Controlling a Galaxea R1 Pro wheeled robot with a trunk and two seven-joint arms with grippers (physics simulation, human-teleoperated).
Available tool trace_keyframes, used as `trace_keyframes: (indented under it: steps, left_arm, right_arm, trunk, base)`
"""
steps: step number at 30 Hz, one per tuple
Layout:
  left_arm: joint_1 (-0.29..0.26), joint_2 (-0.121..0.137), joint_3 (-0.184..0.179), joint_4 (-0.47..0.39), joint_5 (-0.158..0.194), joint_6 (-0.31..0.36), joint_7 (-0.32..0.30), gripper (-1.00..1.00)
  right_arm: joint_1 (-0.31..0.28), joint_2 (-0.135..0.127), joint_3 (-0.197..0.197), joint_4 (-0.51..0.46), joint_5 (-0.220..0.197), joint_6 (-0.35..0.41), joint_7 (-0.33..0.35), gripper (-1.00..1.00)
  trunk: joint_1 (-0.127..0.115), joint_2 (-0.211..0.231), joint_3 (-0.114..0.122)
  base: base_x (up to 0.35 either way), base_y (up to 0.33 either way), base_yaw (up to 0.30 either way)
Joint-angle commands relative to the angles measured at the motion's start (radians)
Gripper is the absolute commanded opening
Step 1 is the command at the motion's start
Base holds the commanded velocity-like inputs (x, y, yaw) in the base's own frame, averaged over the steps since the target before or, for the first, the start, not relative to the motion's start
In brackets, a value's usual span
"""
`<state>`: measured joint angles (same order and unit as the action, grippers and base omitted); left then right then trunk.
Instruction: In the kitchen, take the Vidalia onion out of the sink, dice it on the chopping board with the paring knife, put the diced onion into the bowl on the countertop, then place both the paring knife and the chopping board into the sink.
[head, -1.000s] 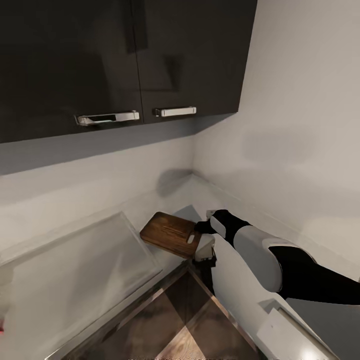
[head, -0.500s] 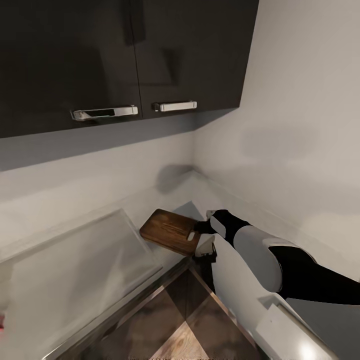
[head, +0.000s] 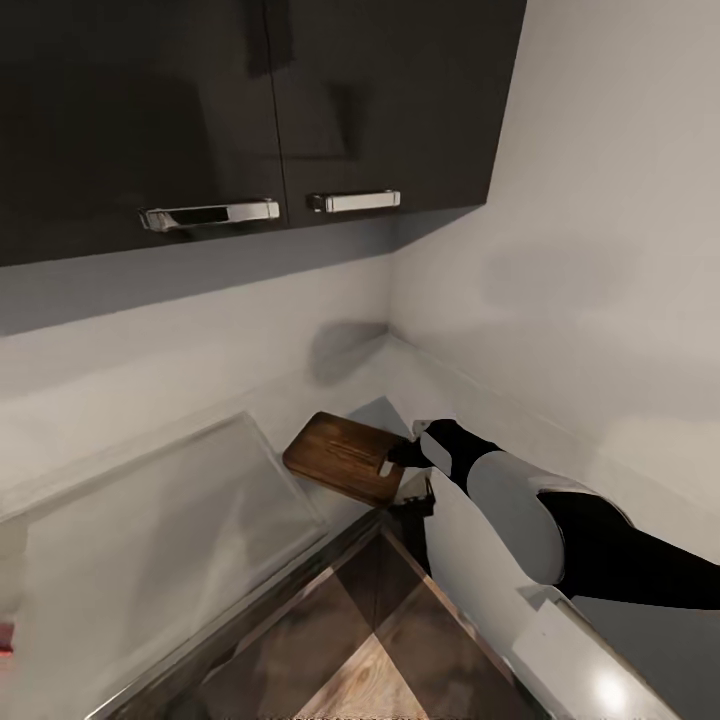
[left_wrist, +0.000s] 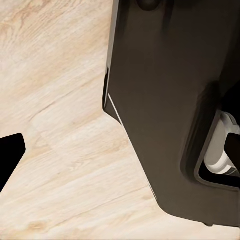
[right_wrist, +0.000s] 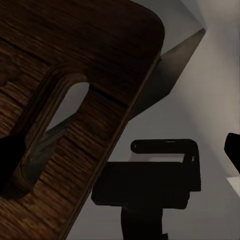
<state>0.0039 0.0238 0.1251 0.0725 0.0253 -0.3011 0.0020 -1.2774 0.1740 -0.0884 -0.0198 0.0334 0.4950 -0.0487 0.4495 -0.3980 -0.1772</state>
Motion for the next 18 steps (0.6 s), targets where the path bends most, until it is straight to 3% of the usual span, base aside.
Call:
trace_keyframes:
  steps: [1, 18]
  left_arm:
    - [-0.001, 0.000, 0.004, 0.002, 0.002, -0.006, 0.000, 1.00]
    - [-0.001, -0.001, 0.004, 0.002, 0.002, -0.006, -0.002, 1.00]
  right_arm:
    - [0.000, 0.000, -0.008, -0.002, 0.003, 0.005, -0.005, 1.00]
    - [0.000, 0.000, -0.008, -0.002, 0.003, 0.005, -0.005, 1.00]
  trunk:
    - [0.001, -0.002, -0.003]
    - [0.001, -0.002, -0.031]
  base:
    - [0.000, 0.004, 0.000]
    - [0.000, 0.041, 0.000]
